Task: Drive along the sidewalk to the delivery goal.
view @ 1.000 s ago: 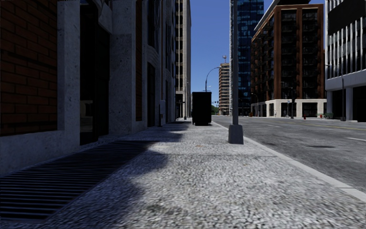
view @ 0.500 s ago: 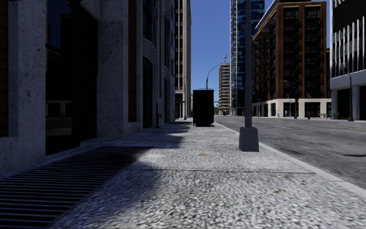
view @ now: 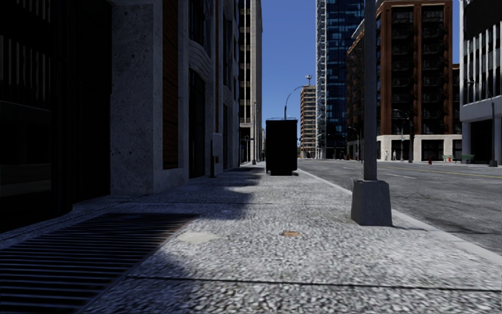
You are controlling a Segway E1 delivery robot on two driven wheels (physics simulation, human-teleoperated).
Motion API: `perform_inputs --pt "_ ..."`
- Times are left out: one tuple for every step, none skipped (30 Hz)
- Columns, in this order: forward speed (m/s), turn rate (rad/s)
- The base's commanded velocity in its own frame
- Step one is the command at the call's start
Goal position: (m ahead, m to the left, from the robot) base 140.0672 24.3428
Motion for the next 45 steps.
perform_inputs --pt "2.0 0.0" --pt "2.0 0.0" --pt "2.0 0.0" --pt "2.0 0.0" --pt "2.0 0.0" --pt "2.0 0.0" --pt "2.0 0.0" --pt "2.0 0.0" --pt "2.0 0.0" --pt "2.0 0.0" --pt "2.0 0.0" --pt "2.0 0.0" --pt "2.0 0.0" --pt "2.0 0.0" --pt "2.0 0.0" --pt "2.0 0.0" --pt "2.0 0.0" --pt "2.0 0.0" --pt "2.0 0.0" --pt "2.0 0.0" --pt "2.0 0.0" --pt "2.0 0.0" --pt "2.0 0.0" --pt "2.0 0.0" --pt "2.0 0.0" --pt "2.0 0.0" --pt "2.0 0.0" --pt "2.0 0.0" --pt "2.0 0.0" --pt "2.0 0.0" --pt "2.0 0.0" --pt "2.0 0.0" --pt "2.0 0.0" --pt "2.0 0.0" --pt "2.0 0.0" --pt "2.0 0.0" --pt "2.0 0.0" --pt "2.0 0.0" --pt "2.0 0.0" --pt "2.0 0.0" --pt "2.0 0.0" --pt "2.0 0.0" --pt "2.0 0.0" --pt "2.0 0.0" --pt "2.0 0.0"
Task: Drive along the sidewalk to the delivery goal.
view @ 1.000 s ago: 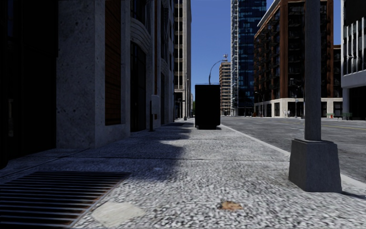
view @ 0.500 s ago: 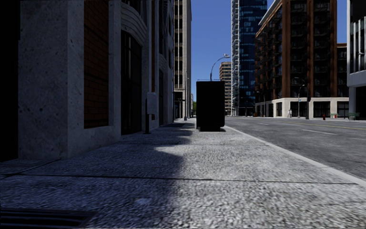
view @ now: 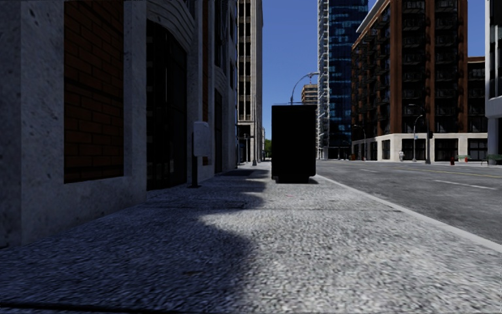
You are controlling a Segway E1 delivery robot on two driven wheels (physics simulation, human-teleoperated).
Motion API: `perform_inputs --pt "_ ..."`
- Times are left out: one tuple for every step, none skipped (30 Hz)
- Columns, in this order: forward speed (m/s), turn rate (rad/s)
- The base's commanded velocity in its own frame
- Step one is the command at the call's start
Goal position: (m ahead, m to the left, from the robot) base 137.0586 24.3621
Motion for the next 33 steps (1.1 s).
perform_inputs --pt "2.0 0.0" --pt "2.0 0.0" --pt "2.0 0.0" --pt "2.0 0.0" --pt "2.0 0.0" --pt "2.0 0.0" --pt "2.0 0.0" --pt "2.0 0.0" --pt "2.0 0.0" --pt "2.0 0.0" --pt "2.0 0.0" --pt "2.0 0.0" --pt "2.0 0.0" --pt "2.0 0.0" --pt "2.0 0.0" --pt "2.0 0.0" --pt "2.0 0.0" --pt "2.0 0.0" --pt "2.0 0.0" --pt "2.0 0.0" --pt "2.0 0.0" --pt "2.0 0.0" --pt "2.0 0.0" --pt "2.0 0.0" --pt "2.0 0.0" --pt "2.0 0.0" --pt "2.0 0.0" --pt "2.0 0.0" --pt "2.0 0.0" --pt "2.0 0.0" --pt "2.0 0.0" --pt "2.0 0.0" --pt "2.0 0.0"
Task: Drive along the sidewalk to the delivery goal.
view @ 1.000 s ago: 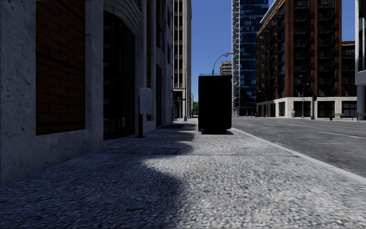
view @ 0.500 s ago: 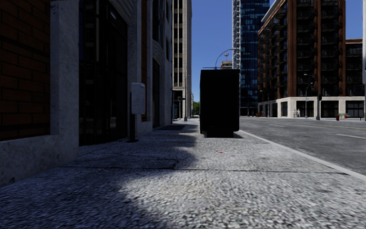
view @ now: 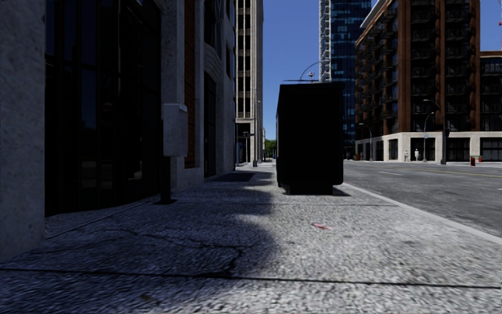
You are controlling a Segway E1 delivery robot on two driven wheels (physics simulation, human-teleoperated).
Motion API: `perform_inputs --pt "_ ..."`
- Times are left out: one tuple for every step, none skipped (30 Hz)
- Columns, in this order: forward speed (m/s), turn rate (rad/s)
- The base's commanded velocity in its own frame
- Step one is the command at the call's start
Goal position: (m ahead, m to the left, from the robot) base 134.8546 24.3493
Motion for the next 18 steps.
perform_inputs --pt "2.0 0.0" --pt "2.0 0.0" --pt "2.0 0.0" --pt "2.0 0.0" --pt "2.0 0.0" --pt "2.0 0.0" --pt "2.0 0.0" --pt "2.0 0.0" --pt "2.0 0.0" --pt "2.0 0.0" --pt "2.0 0.0" --pt "2.0 0.0" --pt "2.0 0.0" --pt "2.0 0.0" --pt "2.0 0.0" --pt "2.0 0.0" --pt "2.0 0.0" --pt "2.0 0.0"
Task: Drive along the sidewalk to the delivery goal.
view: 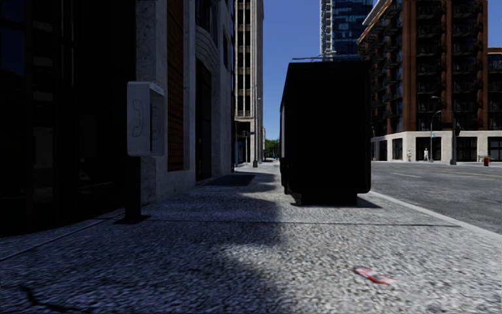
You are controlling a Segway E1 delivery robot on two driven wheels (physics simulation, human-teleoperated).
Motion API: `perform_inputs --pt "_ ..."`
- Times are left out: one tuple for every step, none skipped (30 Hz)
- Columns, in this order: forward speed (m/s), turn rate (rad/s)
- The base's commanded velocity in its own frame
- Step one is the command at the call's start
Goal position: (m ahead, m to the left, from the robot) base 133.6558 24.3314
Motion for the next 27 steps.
perform_inputs --pt "2.0 0.0" --pt "2.0 0.0" --pt "2.0 0.0" --pt "2.0 0.0" --pt "2.0 0.0" --pt "2.0 0.0" --pt "2.0 0.0" --pt "2.0 0.0" --pt "2.0 0.0" --pt "2.0 0.0" --pt "2.0 0.0" --pt "2.0 0.0" --pt "2.0 0.0" --pt "2.0 0.0" --pt "2.0 0.0" --pt "2.0 0.0" --pt "2.0 0.0" --pt "2.0 0.0" --pt "2.0 0.0" --pt "2.0 0.0" --pt "2.0 0.0" --pt "2.0 0.0" --pt "2.0 0.0" --pt "2.0 0.0" --pt "2.0 0.0" --pt "2.0 0.0" --pt "2.0 0.0"
